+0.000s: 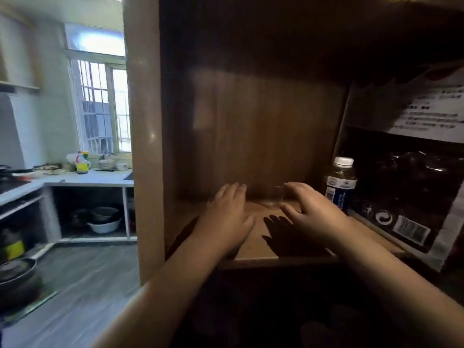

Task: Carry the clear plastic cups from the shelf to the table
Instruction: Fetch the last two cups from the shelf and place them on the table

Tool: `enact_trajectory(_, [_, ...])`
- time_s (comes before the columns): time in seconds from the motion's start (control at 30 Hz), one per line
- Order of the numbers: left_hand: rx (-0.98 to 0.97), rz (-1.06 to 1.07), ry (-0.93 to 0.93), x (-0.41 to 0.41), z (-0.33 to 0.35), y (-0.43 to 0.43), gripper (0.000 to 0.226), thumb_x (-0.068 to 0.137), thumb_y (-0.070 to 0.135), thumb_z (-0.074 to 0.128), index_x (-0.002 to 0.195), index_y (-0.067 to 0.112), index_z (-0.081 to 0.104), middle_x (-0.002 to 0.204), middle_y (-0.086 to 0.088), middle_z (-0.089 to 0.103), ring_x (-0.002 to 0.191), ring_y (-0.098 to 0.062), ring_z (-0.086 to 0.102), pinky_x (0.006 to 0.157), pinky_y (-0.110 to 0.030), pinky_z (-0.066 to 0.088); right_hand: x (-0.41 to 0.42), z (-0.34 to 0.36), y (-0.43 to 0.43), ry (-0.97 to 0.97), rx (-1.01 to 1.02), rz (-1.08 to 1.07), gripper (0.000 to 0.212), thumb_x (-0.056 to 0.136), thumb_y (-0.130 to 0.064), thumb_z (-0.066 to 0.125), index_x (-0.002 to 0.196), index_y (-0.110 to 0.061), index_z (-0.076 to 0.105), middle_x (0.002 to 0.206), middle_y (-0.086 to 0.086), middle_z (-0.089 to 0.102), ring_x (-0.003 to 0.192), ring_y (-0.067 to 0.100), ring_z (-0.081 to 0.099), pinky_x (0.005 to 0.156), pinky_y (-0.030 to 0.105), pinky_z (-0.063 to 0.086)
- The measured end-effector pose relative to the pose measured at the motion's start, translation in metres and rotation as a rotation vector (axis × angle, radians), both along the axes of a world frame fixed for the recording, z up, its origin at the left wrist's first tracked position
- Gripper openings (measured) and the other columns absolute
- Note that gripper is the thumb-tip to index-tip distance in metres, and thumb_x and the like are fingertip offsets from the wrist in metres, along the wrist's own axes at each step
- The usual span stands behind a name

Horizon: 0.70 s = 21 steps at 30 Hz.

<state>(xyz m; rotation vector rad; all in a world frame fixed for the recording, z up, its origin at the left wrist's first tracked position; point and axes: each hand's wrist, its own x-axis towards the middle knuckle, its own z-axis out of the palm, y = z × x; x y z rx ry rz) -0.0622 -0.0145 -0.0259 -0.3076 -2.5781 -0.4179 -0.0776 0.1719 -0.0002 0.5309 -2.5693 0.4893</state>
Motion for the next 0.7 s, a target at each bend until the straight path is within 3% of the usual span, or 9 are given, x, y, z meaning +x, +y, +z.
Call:
enact_trajectory(0.23, [-0.028,0.094,0.003,-0.032,0.006,0.006,0.055,0.092,0.032,0.044,0.141,0.017,0.025,0.148,-0.004,0.031,0.134,-0.021,0.026,0.107,-0.036,0.025,-0.075,-0.003,0.004,-0.040,0.041,0.080,0.049,0.088,-0.037,0.052,0.134,-0.020,0.041,0.137,0.002,0.046,0.116,0.018,0.048,0.085,0.025,0.037])
enact_trajectory(0.4, [-0.062,0.121,-0.040,-0.043,0.008,0.008,0.049,0.092,0.029,0.044,0.137,0.014,0.033,0.144,-0.007,0.036,0.131,-0.023,0.029,0.104,-0.036,0.030,-0.096,-0.005,0.006,-0.047,0.077,0.096,0.047,0.090,-0.036,0.050,0.132,-0.014,0.043,0.134,0.006,0.049,0.116,0.023,0.050,0.087,0.028,0.039])
enact_trajectory(0.57, [-0.071,0.145,-0.017,-0.047,0.011,0.008,0.038,0.092,0.022,0.043,0.127,0.010,0.047,0.133,-0.009,0.048,0.124,-0.024,0.036,0.100,-0.039,0.036,-0.104,-0.004,0.004,-0.014,0.114,0.135,0.029,0.089,-0.029,0.051,0.115,-0.017,0.056,0.112,0.003,0.057,0.094,0.020,0.055,0.077,0.029,0.047])
enact_trajectory(0.7, [-0.071,0.142,-0.002,-0.048,0.013,0.008,0.037,0.089,0.013,0.044,0.126,0.012,0.048,0.125,-0.010,0.052,0.118,-0.025,0.040,0.096,-0.040,0.038,-0.106,-0.002,0.004,-0.024,0.151,0.159,0.011,0.085,-0.025,0.057,0.095,-0.021,0.059,0.095,-0.001,0.057,0.077,0.015,0.054,0.064,0.026,0.044])
